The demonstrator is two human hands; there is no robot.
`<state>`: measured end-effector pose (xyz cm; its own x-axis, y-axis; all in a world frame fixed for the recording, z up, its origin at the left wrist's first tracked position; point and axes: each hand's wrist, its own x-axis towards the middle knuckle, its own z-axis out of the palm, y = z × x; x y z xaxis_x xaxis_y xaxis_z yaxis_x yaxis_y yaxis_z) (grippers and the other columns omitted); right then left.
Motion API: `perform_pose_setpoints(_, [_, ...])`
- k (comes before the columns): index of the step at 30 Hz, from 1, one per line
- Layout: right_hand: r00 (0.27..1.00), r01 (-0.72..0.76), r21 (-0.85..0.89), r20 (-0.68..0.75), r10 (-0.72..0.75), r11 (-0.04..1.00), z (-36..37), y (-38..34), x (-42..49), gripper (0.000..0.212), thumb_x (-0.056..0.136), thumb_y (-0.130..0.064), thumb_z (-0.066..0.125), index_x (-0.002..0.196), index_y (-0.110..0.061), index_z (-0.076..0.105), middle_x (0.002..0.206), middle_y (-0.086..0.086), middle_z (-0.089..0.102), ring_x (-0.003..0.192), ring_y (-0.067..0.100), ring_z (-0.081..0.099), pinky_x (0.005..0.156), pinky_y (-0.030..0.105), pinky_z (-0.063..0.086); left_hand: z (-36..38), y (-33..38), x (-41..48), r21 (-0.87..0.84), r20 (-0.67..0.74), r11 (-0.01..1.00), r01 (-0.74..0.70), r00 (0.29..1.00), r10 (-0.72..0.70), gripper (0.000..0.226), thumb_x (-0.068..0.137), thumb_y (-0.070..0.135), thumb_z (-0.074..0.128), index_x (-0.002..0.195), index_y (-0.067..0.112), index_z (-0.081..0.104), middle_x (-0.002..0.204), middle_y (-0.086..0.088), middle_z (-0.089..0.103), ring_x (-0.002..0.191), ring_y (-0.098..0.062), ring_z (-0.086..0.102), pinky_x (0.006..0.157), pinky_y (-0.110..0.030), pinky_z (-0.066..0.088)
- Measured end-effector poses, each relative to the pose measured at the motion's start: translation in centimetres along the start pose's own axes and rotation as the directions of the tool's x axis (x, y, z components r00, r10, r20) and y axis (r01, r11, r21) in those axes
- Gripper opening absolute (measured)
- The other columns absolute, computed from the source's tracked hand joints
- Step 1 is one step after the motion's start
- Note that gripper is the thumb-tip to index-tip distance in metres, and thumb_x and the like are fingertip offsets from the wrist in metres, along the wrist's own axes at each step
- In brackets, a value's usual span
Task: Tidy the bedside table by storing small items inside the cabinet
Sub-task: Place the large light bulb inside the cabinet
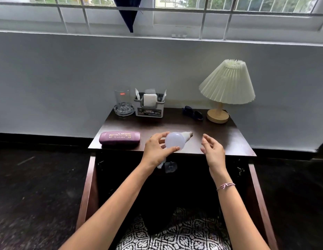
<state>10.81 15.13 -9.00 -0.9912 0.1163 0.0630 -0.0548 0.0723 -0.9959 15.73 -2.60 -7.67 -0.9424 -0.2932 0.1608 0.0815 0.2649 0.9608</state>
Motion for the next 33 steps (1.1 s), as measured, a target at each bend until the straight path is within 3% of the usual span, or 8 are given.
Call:
perform_pose_setpoints(7, [0.999, -0.031, 0.214, -0.002, 0.033, 0.976, -1.0, 2.8, -2.1, 0.025, 0.091, -0.009, 0.058, 0.113, 0.000, 0.063, 0.094, 0.008, 0.069, 0.085, 0.012, 0.067, 0.078, 0.018, 0.057, 1.1, -1.9, -2.6, -0.059, 0.114, 0.998, 0.020, 0.993, -0.013, 0.056, 0.064, 0.008, 0.083, 0.116, 0.008, 0.061, 0.112, -0.007, 0.051, 0.099, -0.016, 0.061, 0.079, -0.013, 0.053])
perform_pose_setpoints(14, [0.991, -0.108, 0.233, -0.054, 0.124, 0.967, -2.5, 7.0, -3.7, 0.021, 0.092, -0.009, 0.057, 0.111, -0.005, 0.065, 0.099, 0.007, 0.069, 0.083, 0.010, 0.066, 0.073, 0.012, 0.055, 2.4, -5.3, -4.9, -0.151, 0.181, 0.982, 0.113, 0.980, -0.085, 0.064, 0.062, 0.008, 0.084, 0.118, 0.019, 0.055, 0.112, -0.005, 0.055, 0.103, -0.014, 0.062, 0.085, -0.020, 0.054])
perform_pose_setpoints(18, [0.970, -0.199, 0.274, -0.085, 0.230, 0.941, -2.6, 9.2, -3.8, 0.024, 0.095, -0.006, 0.050, 0.113, 0.002, 0.063, 0.103, 0.012, 0.066, 0.081, 0.009, 0.064, 0.072, 0.013, 0.056, 3.2, -7.2, -5.1, -0.169, 0.204, 0.968, 0.186, 0.967, -0.151, 0.066, 0.060, 0.006, 0.085, 0.114, 0.023, 0.051, 0.107, -0.002, 0.054, 0.108, -0.019, 0.060, 0.089, -0.026, 0.053])
perform_pose_setpoints(23, [0.933, -0.289, 0.279, -0.131, 0.335, 0.916, -1.9, 10.8, -3.4, 0.019, 0.094, -0.005, 0.050, 0.103, -0.005, 0.067, 0.103, 0.008, 0.066, 0.095, 0.017, 0.063, 0.091, 0.030, 0.050, 4.5, -9.5, -4.6, -0.110, 0.185, 0.963, 0.246, 0.957, -0.224, 0.053, 0.059, 0.013, 0.087, 0.096, 0.018, 0.050, 0.107, -0.005, 0.058, 0.105, -0.022, 0.062, 0.081, -0.021, 0.054])
perform_pose_setpoints(25, [0.919, -0.314, 0.268, -0.157, 0.363, 0.911, -1.5, 11.3, -3.0, 0.021, 0.093, -0.003, 0.050, 0.087, -0.011, 0.068, 0.094, 0.006, 0.067, 0.092, 0.019, 0.063, 0.090, 0.032, 0.050, 5.0, -10.3, -4.4, -0.048, 0.172, 0.965, 0.259, 0.954, -0.247, 0.052, 0.059, 0.018, 0.087, 0.098, 0.016, 0.052, 0.107, -0.006, 0.061, 0.104, -0.021, 0.063, 0.087, -0.028, 0.053])
perform_pose_setpoints(27, [0.909, -0.329, 0.244, -0.179, 0.376, 0.912, -1.2, 12.0, -2.4, 0.022, 0.093, 0.000, 0.047, 0.090, -0.007, 0.068, 0.095, 0.009, 0.066, 0.091, 0.020, 0.062, 0.089, 0.033, 0.050, 5.3, -11.1, -4.0, -0.002, 0.145, 0.962, 0.274, 0.952, -0.271, 0.052, 0.060, 0.020, 0.087, 0.101, 0.012, 0.056, 0.108, -0.008, 0.064, 0.102, -0.021, 0.063, 0.092, -0.035, 0.052])
perform_pose_setpoints(31, [0.899, -0.356, 0.216, -0.187, 0.397, 0.909, -0.9, 13.3, -1.4, 0.027, 0.091, 0.007, 0.045, 0.110, 0.003, 0.064, 0.107, 0.013, 0.063, 0.099, 0.022, 0.060, 0.092, 0.034, 0.049, 5.5, -12.4, -3.2, -0.026, 0.126, 0.942, 0.335, 0.936, -0.330, 0.044, 0.063, 0.007, 0.084, 0.100, 0.005, 0.061, 0.109, -0.016, 0.068, 0.093, -0.016, 0.064, 0.078, -0.013, 0.052])
perform_pose_setpoints(33, [0.898, -0.364, 0.211, -0.178, 0.401, 0.907, -0.6, 13.6, -1.0, 0.029, 0.089, 0.010, 0.045, 0.112, 0.005, 0.062, 0.109, 0.013, 0.062, 0.102, 0.021, 0.058, 0.094, 0.034, 0.049, 5.7, -12.9, -3.0, -0.074, 0.089, 0.924, 0.376, 0.925, -0.370, 0.039, 0.065, 0.002, 0.081, 0.099, 0.005, 0.063, 0.110, -0.016, 0.067, 0.093, -0.017, 0.064, 0.075, -0.014, 0.052])
